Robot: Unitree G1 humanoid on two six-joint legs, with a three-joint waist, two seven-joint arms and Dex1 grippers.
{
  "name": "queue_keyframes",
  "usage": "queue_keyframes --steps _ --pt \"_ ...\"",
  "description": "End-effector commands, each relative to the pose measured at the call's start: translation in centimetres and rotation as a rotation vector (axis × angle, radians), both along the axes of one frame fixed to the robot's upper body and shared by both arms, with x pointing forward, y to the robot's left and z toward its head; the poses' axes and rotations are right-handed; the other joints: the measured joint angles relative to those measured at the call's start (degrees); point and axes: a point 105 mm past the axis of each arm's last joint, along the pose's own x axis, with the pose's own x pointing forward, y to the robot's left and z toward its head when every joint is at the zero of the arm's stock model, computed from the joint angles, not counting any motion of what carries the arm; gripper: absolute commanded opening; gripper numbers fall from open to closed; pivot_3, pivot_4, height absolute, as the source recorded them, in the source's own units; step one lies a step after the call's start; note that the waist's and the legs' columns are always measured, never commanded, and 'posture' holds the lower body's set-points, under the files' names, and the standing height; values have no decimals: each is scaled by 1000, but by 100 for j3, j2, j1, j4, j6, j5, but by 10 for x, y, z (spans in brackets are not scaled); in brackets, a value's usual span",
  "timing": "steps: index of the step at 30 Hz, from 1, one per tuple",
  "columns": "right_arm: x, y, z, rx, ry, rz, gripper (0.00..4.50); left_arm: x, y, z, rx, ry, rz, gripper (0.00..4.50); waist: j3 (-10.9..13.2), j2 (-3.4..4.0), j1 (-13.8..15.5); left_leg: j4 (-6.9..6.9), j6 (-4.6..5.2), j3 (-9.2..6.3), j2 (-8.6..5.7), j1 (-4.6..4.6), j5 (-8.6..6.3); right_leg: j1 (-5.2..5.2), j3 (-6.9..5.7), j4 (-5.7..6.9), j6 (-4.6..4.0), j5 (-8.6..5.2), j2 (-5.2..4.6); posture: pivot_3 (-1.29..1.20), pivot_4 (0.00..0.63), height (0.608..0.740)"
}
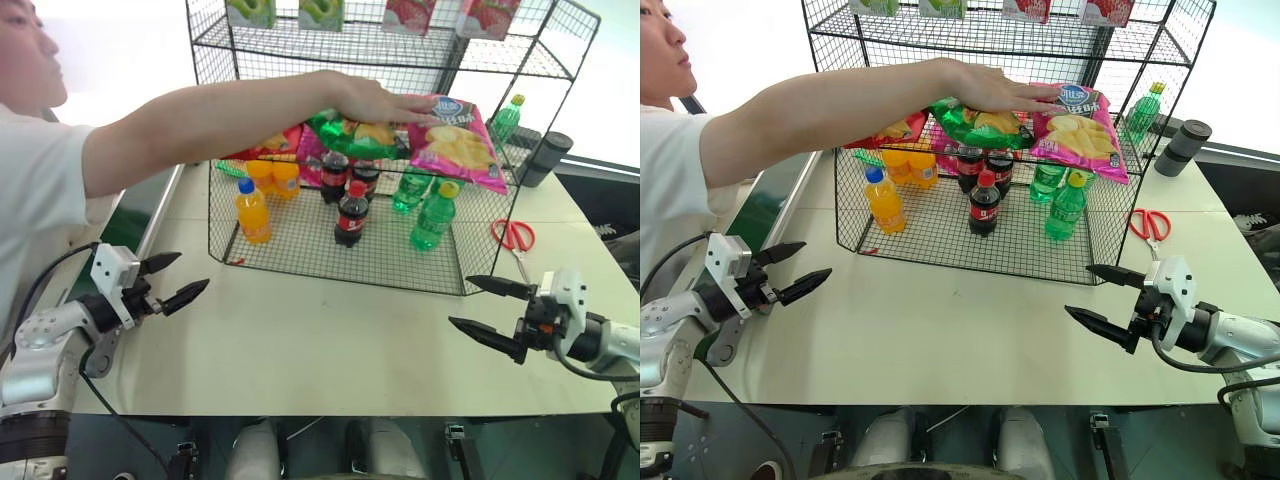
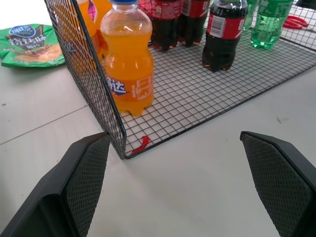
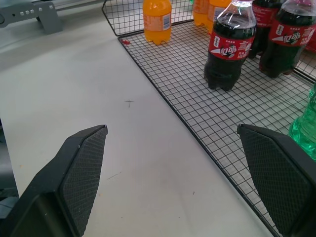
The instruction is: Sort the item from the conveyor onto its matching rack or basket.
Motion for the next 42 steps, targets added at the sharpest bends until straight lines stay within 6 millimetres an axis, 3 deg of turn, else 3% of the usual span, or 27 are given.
queue_keyframes --steps 1,19,28,42 --pt "1 -1 6 -14 -31 9 4394 1 0 15 -12 -59 2 4500 0 0 1 0 0 0 0 0 0 0 0 0 0 0 0 0 150 726" --pt "6 1 8 -26 -42 20 4394 7 -2 19 -23 -85 -8 4500 0 0 -5 1 0 1 -1 0 0 1 0 0 0 0 0 0 150 726" --pt "7 4 9 -26 -38 32 4394 1 -3 13 -76 -46 5 4500 -1 0 1 1 -5 0 0 1 3 1 -1 2 0 0 2 0 150 726" --pt "14 28 19 22 -68 81 4394 -7 4 16 2 -101 31 4500 -1 0 -18 2 -5 0 1 1 3 1 0 1 0 0 1 0 150 726"
